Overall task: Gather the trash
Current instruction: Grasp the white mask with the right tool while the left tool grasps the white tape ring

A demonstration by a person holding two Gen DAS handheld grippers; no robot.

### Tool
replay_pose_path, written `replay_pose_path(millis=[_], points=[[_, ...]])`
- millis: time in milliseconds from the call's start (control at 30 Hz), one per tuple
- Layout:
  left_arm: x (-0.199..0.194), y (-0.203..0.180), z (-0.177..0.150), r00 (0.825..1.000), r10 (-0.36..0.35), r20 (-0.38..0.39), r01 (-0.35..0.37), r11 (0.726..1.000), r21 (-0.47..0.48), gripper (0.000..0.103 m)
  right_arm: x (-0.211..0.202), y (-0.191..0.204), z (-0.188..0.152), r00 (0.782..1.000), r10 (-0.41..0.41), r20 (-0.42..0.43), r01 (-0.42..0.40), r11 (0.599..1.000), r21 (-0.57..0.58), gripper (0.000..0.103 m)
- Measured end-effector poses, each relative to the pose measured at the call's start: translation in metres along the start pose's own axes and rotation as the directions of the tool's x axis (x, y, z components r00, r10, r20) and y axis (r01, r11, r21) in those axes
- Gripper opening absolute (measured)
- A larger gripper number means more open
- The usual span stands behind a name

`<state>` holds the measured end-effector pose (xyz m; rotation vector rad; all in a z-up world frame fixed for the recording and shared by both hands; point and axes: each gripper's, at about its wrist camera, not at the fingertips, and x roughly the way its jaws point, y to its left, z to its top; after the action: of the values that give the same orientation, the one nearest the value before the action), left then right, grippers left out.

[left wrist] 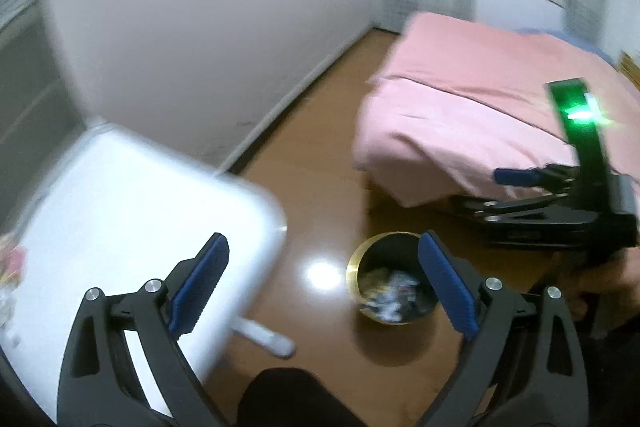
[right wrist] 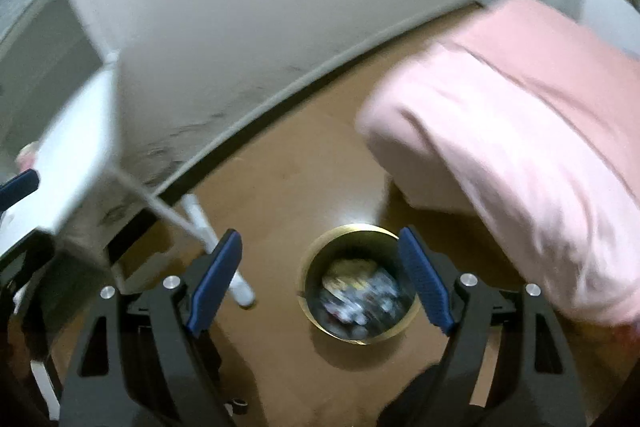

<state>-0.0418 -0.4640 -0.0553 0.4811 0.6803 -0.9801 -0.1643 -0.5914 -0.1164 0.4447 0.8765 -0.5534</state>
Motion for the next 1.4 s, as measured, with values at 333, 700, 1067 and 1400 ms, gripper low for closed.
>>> replay_pose_path(millis=[333, 700, 1067, 1400], points=[[-0.083, 0.233, -0.09, 0.936, 0.321, -0.146, -0.352, 0.857, -0.377, 0.093, 0.001, 0.246, 0.039, 0.962, 0.267, -0.06, -0.268, 0.879, -0.393, 0.08], [-0.169, 0.347, -0.21, 0.89, 0.383, -0.248, -0.452, 0.671, -0.588, 0.093, 0.034, 0.517, 0.025, 0.869, 0.404, -0.286, -0.488, 0.608, -0.626, 0.079], [-0.188, 0.363, -0.237, 0.882, 0.388, -0.267, -0.468, 0.658, -0.59, 0.093, 0.082, 0.618, 0.033, 0.896, 0.318, -0.311, -0.442, 0.56, -0.701, 0.062], [-0.138, 0.372, -0.193, 0.911, 0.324, -0.254, -0.412, 0.693, -0.591, 0.093, 0.048, 0.583, 0.052, 0.862, 0.409, -0.3, -0.501, 0.594, -0.63, 0.028]])
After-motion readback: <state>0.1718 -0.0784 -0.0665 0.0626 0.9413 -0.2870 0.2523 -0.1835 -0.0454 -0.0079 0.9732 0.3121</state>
